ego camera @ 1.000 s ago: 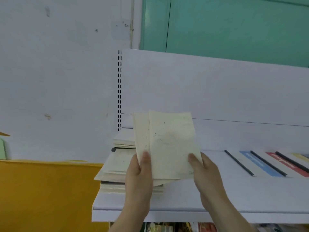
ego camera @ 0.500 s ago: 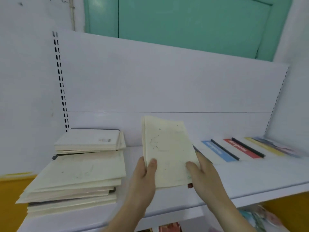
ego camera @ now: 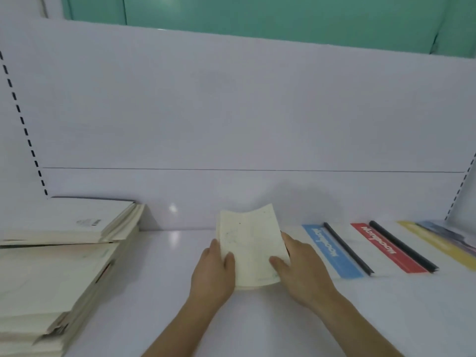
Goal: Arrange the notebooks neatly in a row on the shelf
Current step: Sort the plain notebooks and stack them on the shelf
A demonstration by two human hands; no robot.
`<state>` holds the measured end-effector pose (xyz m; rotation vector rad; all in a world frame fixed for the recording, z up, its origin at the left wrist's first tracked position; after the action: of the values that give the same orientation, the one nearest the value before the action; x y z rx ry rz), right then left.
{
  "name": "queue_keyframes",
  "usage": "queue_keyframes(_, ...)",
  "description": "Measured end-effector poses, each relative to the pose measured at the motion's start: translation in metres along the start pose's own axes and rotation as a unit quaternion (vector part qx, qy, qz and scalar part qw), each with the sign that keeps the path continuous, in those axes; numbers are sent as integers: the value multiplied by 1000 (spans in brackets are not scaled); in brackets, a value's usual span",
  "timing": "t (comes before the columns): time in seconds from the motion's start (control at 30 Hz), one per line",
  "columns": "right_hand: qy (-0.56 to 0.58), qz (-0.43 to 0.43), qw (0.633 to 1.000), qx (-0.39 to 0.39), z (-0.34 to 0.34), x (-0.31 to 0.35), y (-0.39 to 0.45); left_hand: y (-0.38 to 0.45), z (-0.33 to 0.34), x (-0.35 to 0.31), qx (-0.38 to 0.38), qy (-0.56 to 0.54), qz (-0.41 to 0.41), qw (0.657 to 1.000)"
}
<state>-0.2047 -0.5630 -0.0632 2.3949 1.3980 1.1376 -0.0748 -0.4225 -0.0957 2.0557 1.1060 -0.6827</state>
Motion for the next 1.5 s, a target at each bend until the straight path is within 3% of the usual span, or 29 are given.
queue_keyframes(0.23,-122,-34,991,49,21,-32,15,15,23,-2,20,255,18,967)
queue_keyframes(0.37,-164,-49,984,49,24,-34,15,23,23,-1,36,309,13,950)
queue_keyframes(0.57,-193,-61,977,66,23,-36,13,14,15,7,44,289,94,951)
queue_keyframes(0.67,-181,-74,973,121,16,-36,12,7,7,15,140,229,139,953)
queue_keyframes(0.77,-175,-88,962,190,6,-36,11,8,-3,20,226,219,171,934)
queue_keyframes(0.93,-153,-62,966,197,-2,-31,14,9,-12,12,195,234,199,931)
queue_keyframes(1.2,-179,-96,962,184,-2,-34,13,12,-15,18,230,275,202,911)
queue_keyframes(1.5,-167,-108,965,169,2,-39,12,8,-21,21,219,173,153,948)
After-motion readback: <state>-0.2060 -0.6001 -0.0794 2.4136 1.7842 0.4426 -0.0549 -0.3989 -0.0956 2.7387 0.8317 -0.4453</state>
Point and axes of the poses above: each hand's wrist, its own y-axis towards the middle knuckle, its own z-axis out of the palm, x = y × z, the point moved 3 cm from there along y, towards the middle knuckle, and after that the axes turned 8 degrees about -x, right-handed, at the moved point
